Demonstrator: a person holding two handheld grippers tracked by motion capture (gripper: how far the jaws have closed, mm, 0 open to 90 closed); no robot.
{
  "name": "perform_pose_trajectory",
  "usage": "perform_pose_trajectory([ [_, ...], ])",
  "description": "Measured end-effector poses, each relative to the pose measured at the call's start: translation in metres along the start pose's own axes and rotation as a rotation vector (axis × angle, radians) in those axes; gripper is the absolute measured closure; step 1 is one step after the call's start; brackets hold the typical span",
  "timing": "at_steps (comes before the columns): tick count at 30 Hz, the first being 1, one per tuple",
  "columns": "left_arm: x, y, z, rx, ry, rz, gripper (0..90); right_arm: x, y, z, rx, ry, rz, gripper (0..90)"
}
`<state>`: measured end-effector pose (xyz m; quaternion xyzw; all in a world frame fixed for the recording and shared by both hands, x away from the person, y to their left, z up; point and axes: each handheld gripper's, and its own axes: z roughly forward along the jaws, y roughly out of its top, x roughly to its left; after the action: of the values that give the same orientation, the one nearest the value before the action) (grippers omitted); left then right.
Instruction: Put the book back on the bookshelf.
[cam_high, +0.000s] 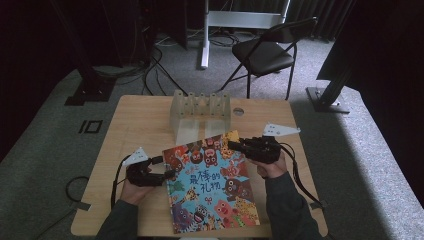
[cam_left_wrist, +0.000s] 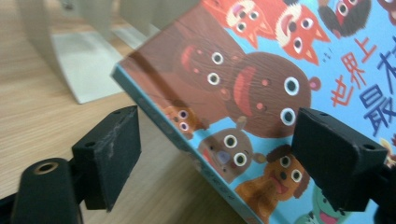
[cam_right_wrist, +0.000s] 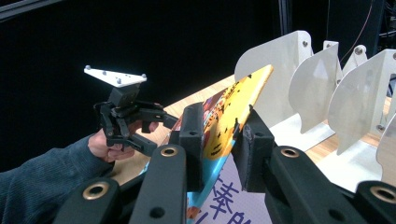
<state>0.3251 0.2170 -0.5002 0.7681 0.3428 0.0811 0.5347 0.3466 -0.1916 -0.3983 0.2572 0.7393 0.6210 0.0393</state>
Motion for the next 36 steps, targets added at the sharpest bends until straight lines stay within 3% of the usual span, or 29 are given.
perform_pose_trajectory([
  [4,0.002,0.006,0.003,0.009,-0.029,0.010,13.6,0.000,0.000,-0.001,-0.006,0.006,-0.005,75.1],
  [11,0.012,0.013,0.009,-0.016,-0.116,-0.032,13.0,0.002,-0.001,-0.004,-0.020,0.016,-0.018,75.1],
  [16,0.021,0.019,0.007,-0.078,-0.186,-0.082,18.0,0.002,-0.002,-0.005,-0.020,0.040,-0.027,75.3],
  [19,0.019,0.022,0.006,-0.058,-0.182,-0.077,21.6,0.003,-0.002,-0.004,-0.016,0.043,-0.027,75.4],
  [23,0.023,0.021,0.004,-0.065,-0.206,-0.111,27.9,0.001,-0.004,-0.004,-0.023,0.049,-0.029,75.6],
  [28,0.026,0.020,0.005,-0.055,-0.224,-0.144,27.4,0.003,-0.003,-0.004,-0.027,0.048,-0.037,75.6],
  [32,0.028,0.015,0.008,-0.018,-0.250,-0.170,21.7,0.002,-0.003,-0.004,-0.026,0.047,-0.040,75.5],
  [36,0.026,0.016,0.008,-0.012,-0.258,-0.153,24.3,0.002,-0.003,-0.003,-0.026,0.047,-0.039,75.5],
])
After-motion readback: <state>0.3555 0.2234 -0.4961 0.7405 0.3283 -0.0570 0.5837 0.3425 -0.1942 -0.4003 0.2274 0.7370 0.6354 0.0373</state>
